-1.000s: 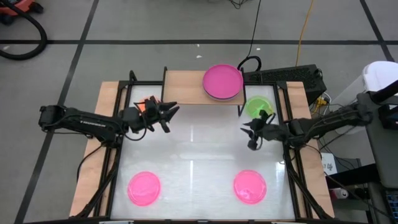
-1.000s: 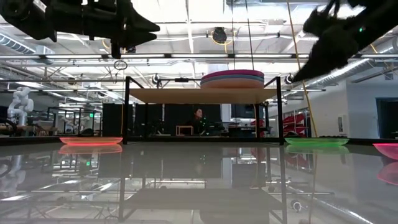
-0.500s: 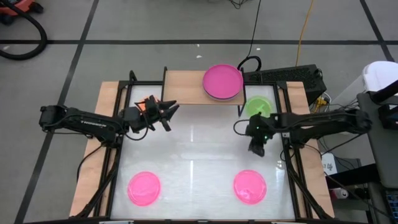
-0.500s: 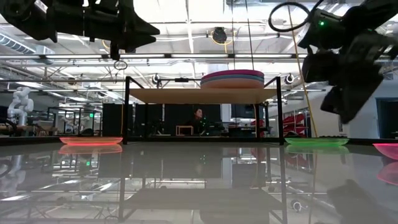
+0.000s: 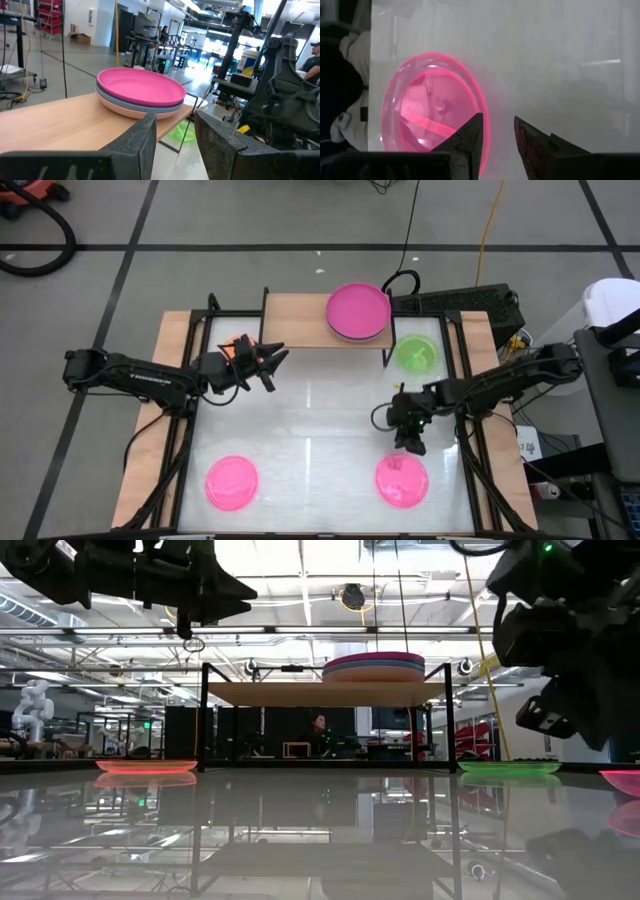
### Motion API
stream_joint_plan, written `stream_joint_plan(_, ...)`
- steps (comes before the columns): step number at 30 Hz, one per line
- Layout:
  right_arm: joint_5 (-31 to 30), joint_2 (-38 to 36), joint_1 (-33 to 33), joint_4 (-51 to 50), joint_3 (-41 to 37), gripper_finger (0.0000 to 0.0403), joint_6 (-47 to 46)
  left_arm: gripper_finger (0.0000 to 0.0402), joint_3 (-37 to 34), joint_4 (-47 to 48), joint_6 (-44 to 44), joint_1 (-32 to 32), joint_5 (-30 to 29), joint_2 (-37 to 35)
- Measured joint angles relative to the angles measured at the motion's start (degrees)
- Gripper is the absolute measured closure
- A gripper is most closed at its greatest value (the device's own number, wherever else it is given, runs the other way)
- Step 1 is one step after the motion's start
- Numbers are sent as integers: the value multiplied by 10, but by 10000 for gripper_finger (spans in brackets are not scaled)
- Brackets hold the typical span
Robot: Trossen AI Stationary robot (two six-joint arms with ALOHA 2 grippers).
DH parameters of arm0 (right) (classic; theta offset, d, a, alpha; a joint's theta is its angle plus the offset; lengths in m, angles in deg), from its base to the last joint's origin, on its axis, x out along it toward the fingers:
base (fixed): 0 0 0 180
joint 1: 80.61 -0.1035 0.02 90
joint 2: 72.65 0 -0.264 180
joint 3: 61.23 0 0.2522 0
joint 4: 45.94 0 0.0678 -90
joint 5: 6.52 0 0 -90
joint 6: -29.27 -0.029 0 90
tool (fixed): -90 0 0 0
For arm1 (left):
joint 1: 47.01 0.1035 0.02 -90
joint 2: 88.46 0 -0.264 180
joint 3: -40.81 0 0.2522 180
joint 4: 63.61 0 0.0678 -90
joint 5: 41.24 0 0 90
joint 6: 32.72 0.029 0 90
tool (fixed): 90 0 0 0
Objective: Place and stack plates onto a shelf
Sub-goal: Put the right small pink plate on the shelf
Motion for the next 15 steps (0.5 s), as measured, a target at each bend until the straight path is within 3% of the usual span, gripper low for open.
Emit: stream_joint_plan(15, -58, 72, -82, 43, 0, 310, -73, 264, 0, 16, -17, 0, 0, 0)
